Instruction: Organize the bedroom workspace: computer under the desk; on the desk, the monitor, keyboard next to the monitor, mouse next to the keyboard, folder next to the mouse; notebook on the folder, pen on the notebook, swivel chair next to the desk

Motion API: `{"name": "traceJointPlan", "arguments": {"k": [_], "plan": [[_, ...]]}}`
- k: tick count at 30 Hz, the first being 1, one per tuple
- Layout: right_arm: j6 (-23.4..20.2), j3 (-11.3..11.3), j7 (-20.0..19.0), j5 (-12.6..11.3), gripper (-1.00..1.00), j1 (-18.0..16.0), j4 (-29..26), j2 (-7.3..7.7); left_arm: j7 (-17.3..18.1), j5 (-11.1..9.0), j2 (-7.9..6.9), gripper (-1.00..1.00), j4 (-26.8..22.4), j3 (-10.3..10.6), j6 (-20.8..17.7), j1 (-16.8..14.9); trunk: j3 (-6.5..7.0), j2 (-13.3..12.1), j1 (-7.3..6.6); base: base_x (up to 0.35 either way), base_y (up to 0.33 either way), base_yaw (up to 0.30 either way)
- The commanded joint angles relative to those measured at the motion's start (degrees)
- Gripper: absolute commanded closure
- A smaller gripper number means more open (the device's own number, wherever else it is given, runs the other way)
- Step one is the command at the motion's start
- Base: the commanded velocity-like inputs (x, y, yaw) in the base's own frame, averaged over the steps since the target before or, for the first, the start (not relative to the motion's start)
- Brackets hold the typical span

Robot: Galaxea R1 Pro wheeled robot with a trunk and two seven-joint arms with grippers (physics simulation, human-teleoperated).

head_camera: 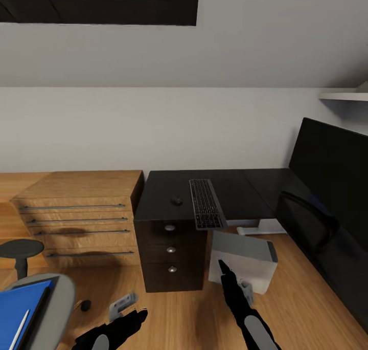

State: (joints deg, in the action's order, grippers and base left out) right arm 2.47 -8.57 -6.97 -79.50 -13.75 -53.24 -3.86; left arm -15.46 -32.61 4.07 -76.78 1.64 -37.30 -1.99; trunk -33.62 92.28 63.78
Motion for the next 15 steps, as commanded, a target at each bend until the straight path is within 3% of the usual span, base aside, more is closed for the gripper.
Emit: {"name": "traceJointPlan", "arguments": {"k": [1, 2, 3, 4, 5, 8, 9, 11, 12, 15], "plan": [[0.3, -0.2, -0.7, 0.8, -1.0, 0.2, 0.6, 0.53, -0.5, -0.6, 0.01, -1.0, 0.3, 0.3, -0.1, 0.0, 0.13, -0.4, -0.23, -0.002, 0.0, 0.0], [0.3, -0.2, -1.1, 2.2, -1.0, 0.5, 1.3, 0.99, -0.5, -0.6, 0.02, -1.0, 0.7, 0.7, -0.1, 0.0, 0.31, -0.8, -0.45, -0.002, 0.0, 0.0], [0.3, -0.2, -1.8, 5.7, -1.0, 1.1, 2.7, 1.75, -0.6, -0.6, 0.0, -1.0, 1.5, 1.8, -0.1, 0.0, 0.49, -1.2, -0.67, -0.001, 0.0, 0.0], [0.3, -0.2, -2.2, 7.6, -1.0, 1.3, 3.6, 2.03, -0.6, -0.5, 0.0, -1.0, 1.9, 2.4, -0.1, 0.0, 0.67, -1.6, -0.89, 0.0, 0.0, 0.0], [0.3, -0.2, -2.7, 11.8, -1.0, 1.7, 5.3, 2.44, -0.7, -0.5, -0.04, -1.0, 3.0, 3.7, -0.1, 0.0, 0.85, -2.0, -1.11, 0.0, 0.0, 0.0], [0.3, -0.2, -3.4, 18.7, -1.0, 2.1, 7.9, 2.79, -0.8, -0.5, -0.08, -1.0, 5.2, 5.0, -0.1, 0.0, 1.39, -3.2, -1.77, 0.0, 0.0, 0.0], [0.3, -0.2, -3.7, 23.1, -1.0, 2.2, 9.7, 2.92, -0.7, -0.4, -0.04, -1.0, 7.0, 5.6, 0.1, 0.0, 1.57, -3.6, -1.99, 0.0, 0.0, 0.0], [0.3, -0.2, -3.8, 27.1, -1.0, 2.3, 11.6, 3.01, -0.7, -0.3, -0.01, -1.0, 9.0, 6.2, 0.7, 0.0, 1.93, -4.4, -2.43, 0.0, 0.0, 0.0], [0.6, -0.2, -3.9, 30.3, -1.0, 2.3, 13.6, 3.03, -0.7, -0.1, 0.02, -1.0, 10.9, 7.2, 1.9, 0.0, 2.11, -4.8, -2.65, 0.0, 0.0, 0.0], [2.1, -0.2, -3.8, 33.6, -1.0, 2.4, 16.9, 3.03, -0.7, 0.7, -0.01, -1.0, 13.9, 9.4, 4.5, 0.0, 2.65, -6.0, -3.31, 0.0, 0.0, 0.0]]}}
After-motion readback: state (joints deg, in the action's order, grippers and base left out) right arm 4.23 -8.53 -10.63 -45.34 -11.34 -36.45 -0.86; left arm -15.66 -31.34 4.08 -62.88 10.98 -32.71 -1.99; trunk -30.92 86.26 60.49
